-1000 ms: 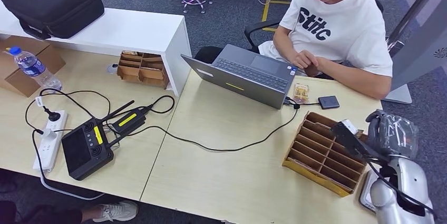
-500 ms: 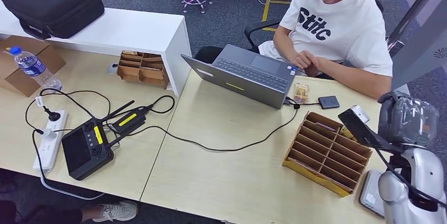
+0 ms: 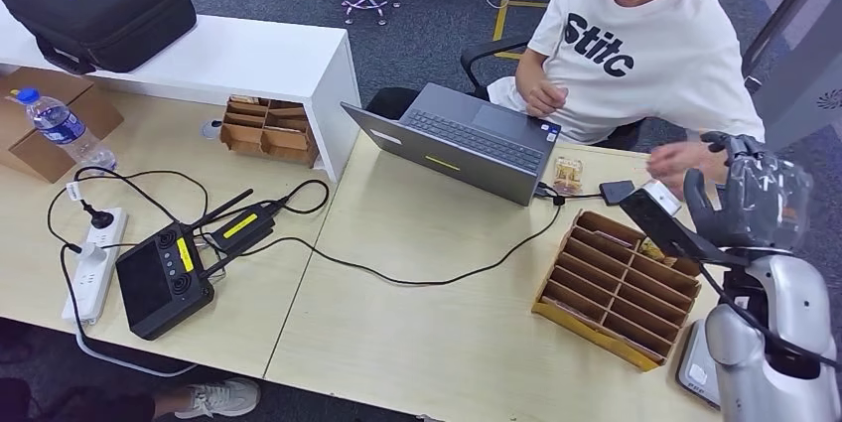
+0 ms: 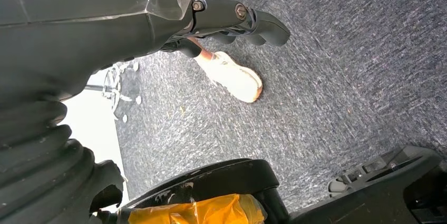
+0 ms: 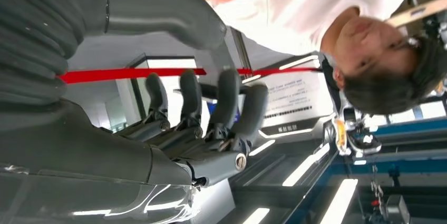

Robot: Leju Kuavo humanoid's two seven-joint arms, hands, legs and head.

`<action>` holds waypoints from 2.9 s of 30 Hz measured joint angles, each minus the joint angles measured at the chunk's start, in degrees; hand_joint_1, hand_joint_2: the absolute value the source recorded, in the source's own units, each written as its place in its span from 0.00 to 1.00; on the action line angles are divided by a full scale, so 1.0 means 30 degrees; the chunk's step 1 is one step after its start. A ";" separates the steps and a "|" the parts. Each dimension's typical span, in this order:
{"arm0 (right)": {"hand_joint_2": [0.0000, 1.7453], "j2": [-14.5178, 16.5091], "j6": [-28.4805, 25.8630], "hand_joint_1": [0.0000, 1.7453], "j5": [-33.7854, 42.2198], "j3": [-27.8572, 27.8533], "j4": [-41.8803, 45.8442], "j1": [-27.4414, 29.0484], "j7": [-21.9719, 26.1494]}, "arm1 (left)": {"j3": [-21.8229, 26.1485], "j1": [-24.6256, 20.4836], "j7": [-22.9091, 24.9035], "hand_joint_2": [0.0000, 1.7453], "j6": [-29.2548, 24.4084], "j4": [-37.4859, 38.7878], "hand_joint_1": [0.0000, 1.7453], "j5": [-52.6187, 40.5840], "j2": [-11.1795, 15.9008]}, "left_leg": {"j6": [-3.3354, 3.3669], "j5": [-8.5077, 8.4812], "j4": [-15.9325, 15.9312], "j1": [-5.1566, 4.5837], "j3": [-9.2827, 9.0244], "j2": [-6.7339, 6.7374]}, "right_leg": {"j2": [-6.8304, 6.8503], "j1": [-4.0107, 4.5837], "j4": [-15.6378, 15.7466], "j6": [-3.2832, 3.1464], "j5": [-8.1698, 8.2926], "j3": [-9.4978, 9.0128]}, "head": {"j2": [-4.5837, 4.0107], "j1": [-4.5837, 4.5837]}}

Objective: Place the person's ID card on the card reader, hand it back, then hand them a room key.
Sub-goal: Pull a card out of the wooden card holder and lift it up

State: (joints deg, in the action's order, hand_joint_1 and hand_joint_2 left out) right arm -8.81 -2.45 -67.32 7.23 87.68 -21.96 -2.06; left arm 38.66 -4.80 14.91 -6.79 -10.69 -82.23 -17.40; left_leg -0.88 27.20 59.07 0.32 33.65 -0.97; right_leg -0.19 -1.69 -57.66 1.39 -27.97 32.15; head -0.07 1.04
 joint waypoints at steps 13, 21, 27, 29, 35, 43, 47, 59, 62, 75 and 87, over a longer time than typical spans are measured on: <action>1.00 0.0000 0.0594 0.00 0.0046 0.1255 -0.1535 -0.0033 -0.0033 | 0.0000 -0.0036 0.0000 1.00 0.0049 -0.0004 0.00 -0.0080 0.0000 | 0.0000 0.0000 0.0000 0.0001 0.0004 -0.0004 | 0.0003 0.0000 0.0000 0.0000 -0.0001 0.0003 | 0.0000 -0.0004; 1.00 0.0000 0.0619 0.00 0.0064 0.1493 -0.1798 -0.0033 -0.0027 | 0.0000 -0.0036 0.0000 1.00 0.0049 -0.0007 0.00 -0.0082 0.0000 | 0.0000 0.0001 0.0000 0.0000 0.0004 -0.0003 | 0.0002 0.0000 0.0001 0.0000 -0.0001 0.0004 | 0.0000 -0.0002; 1.00 -0.0009 0.0618 0.00 0.0153 0.1561 -0.1839 -0.0026 -0.0027 | 0.0000 -0.0036 0.0000 1.00 0.0042 -0.0007 0.00 -0.0078 0.0000 | 0.0000 0.0001 0.0000 0.0000 0.0003 -0.0002 | 0.0001 0.0000 0.0001 0.0000 -0.0001 0.0008 | 0.0000 -0.0004; 1.00 -0.0026 0.0599 0.00 0.0210 0.1561 -0.1839 -0.0010 -0.0027 | 0.0004 -0.0036 0.0000 1.00 0.0042 -0.0007 0.00 -0.0067 0.0000 | 0.0000 0.0000 0.0000 0.0000 0.0002 -0.0001 | 0.0000 0.0000 0.0001 0.0000 -0.0001 0.0010 | 0.0000 -0.0002; 1.00 -0.0209 0.0472 0.00 0.0412 0.1534 -0.1838 0.0229 -0.0027 | 0.0022 -0.0035 -0.0009 1.00 0.0035 -0.0007 0.00 -0.0025 0.0000 | 0.0000 0.0001 0.0001 -0.0001 0.0002 0.0000 | -0.0002 -0.0001 0.0001 0.0000 -0.0001 0.0013 | 0.0000 0.0000; 1.00 -0.0490 -0.0244 0.00 0.1086 0.0909 -0.1819 0.1215 0.0373 | 0.0100 -0.0023 -0.0089 1.00 -0.0011 -0.0007 0.00 0.0120 0.0000 | 0.0001 0.0003 0.0001 -0.0001 0.0005 -0.0005 | 0.0003 -0.0001 0.0004 0.0000 -0.0002 0.0019 | 0.0000 -0.0002; 1.00 -0.0543 -0.0608 0.00 0.1530 0.0243 -0.1681 0.2164 0.0739 | 0.0169 -0.0014 -0.0146 1.00 -0.0055 -0.0007 0.00 0.0177 0.0000 | 0.0005 0.0007 0.0001 -0.0001 0.0007 -0.0003 | 0.0002 -0.0001 0.0005 0.0000 -0.0003 0.0020 | 0.0000 -0.0004; 1.00 -0.0592 -0.0647 0.00 0.1676 -0.0528 -0.1577 0.3091 0.0912 | 0.0246 -0.0013 -0.0160 1.00 -0.0098 -0.0005 0.00 0.0213 0.0000 | 0.0007 0.0007 0.0000 0.0000 0.0005 0.0004 | -0.0004 0.0000 0.0004 0.0000 -0.0003 0.0021 | 0.0000 -0.0004; 1.00 -0.0592 -0.0648 0.00 0.1676 -0.0601 -0.1564 0.3125 0.0912 | 0.0248 -0.0013 -0.0160 1.00 -0.0102 -0.0005 0.00 0.0213 0.0000 | 0.0007 0.0007 0.0000 0.0000 0.0006 0.0004 | -0.0005 0.0000 0.0004 0.0000 -0.0003 0.0021 | 0.0000 -0.0004; 1.00 -0.0590 -0.0648 0.00 0.1676 -0.0720 -0.1548 0.3152 0.0912 | 0.0248 -0.0014 -0.0160 1.00 -0.0111 -0.0007 0.00 0.0213 0.0000 | 0.0007 0.0008 0.0000 -0.0001 0.0007 0.0004 | -0.0005 -0.0001 0.0004 0.0000 -0.0003 0.0021 | 0.0000 -0.0004; 1.00 -0.0592 -0.0648 0.00 0.1676 -0.0727 -0.1548 0.3158 0.0913 | 0.0248 -0.0014 -0.0160 1.00 -0.0118 -0.0007 0.00 0.0213 0.0000 | 0.0007 0.0008 0.0000 -0.0001 0.0007 0.0004 | -0.0005 -0.0001 0.0004 0.0000 -0.0003 0.0022 | 0.0000 -0.0004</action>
State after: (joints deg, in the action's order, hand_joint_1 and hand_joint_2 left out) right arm -10.58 -4.39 -62.29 5.05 83.03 -12.48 0.68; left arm 39.41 -4.84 14.43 -7.15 -10.71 -81.59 -17.40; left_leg -0.86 27.23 59.07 0.32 33.68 -0.95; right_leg -0.20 -1.69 -57.65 1.39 -27.98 32.22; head -0.07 1.03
